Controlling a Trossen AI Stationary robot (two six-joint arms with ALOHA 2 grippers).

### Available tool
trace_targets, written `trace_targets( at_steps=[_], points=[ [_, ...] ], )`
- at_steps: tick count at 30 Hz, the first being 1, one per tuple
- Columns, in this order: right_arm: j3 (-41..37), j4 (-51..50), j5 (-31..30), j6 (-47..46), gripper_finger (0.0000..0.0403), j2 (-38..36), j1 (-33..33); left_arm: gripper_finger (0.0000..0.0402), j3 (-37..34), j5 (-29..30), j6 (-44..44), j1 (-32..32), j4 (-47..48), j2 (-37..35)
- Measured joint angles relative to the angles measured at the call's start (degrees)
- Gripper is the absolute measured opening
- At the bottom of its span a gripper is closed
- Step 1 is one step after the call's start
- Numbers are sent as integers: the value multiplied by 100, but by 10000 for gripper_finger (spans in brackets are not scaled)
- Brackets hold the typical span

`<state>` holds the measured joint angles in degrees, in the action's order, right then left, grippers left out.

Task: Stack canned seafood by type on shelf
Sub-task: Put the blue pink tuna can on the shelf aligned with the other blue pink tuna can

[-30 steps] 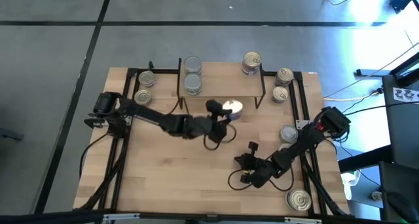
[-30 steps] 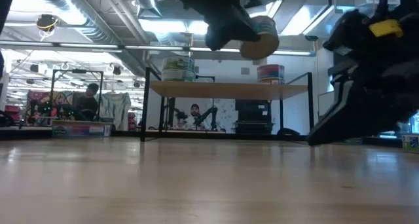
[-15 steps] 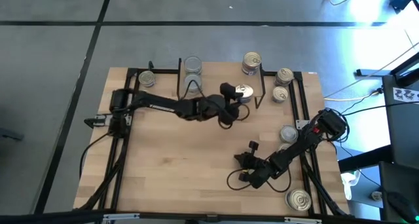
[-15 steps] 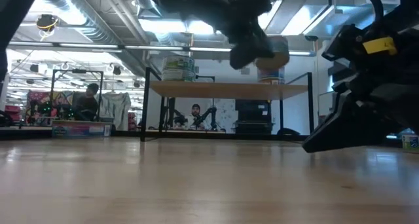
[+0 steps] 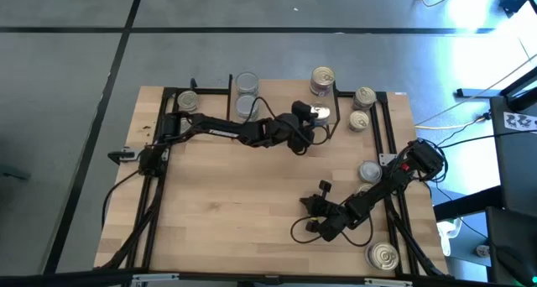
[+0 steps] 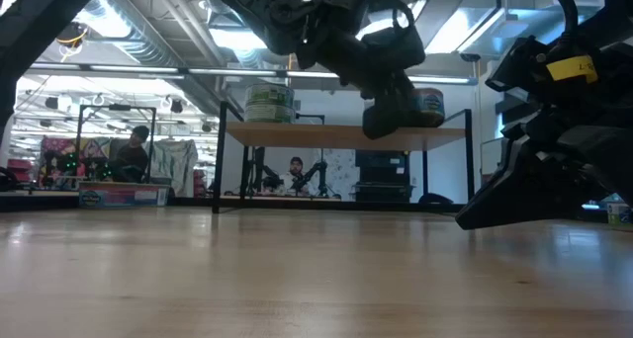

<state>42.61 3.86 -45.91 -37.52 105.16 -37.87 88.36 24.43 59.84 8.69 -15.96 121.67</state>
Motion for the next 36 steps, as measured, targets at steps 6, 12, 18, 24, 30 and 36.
trace_targets(
  at_steps=[6, 12, 18, 24, 30, 36],
  points=[
    [0, 24, 2, -15, 14, 0, 0, 196, 0, -366, 6, 169, -37, 1],
    [0, 63, 4, -15, 14, 0, 0, 227, 0, -537, -660, 226, -63, 1],
    [0, 70, 4, -15, 14, 0, 0, 268, 0, -538, -1738, 245, 38, 1],
    [0, 70, 7, -15, 14, 0, 0, 279, 168, -536, -2670, 240, 196, 1],
    [0, 68, 47, -15, 14, 0, 2, 280, 286, -398, -3135, 131, 275, -191],
    [0, 59, 48, 2, 14, 0, 2, 280, 299, -79, -3437, -280, 1401, -983]
  ],
)
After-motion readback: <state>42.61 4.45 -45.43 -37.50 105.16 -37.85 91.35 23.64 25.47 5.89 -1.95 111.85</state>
